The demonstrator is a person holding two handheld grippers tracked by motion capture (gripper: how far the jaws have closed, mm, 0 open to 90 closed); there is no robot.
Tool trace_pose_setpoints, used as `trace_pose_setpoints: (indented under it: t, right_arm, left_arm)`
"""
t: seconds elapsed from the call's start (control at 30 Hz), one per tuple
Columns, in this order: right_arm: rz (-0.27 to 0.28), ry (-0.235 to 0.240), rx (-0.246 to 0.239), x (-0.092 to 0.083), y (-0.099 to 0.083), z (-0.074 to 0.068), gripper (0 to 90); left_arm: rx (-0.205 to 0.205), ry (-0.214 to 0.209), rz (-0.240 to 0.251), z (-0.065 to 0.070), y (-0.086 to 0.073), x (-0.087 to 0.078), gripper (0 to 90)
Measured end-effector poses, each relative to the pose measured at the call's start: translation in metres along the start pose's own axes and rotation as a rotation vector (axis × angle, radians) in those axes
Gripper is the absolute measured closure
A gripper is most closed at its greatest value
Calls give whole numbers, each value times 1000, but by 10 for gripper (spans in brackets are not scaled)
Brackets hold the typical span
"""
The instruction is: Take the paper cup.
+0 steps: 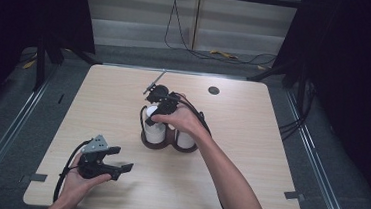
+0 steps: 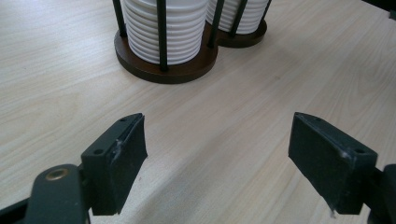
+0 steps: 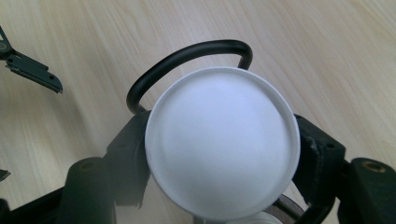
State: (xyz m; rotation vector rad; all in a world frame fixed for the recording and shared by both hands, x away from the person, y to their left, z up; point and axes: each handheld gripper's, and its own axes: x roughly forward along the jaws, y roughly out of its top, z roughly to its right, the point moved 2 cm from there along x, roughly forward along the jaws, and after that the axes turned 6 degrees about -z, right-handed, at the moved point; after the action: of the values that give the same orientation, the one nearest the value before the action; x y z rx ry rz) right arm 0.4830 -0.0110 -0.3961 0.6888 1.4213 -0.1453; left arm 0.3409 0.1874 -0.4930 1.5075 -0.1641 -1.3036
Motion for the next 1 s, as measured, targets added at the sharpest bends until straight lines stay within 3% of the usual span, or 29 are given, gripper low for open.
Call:
trace_pose_setpoints:
  t: [1.0]
  right_arm:
    - [134, 9, 33, -30, -4, 2, 370]
  left_arm:
    - [5, -4, -13, 0, 1, 3, 192]
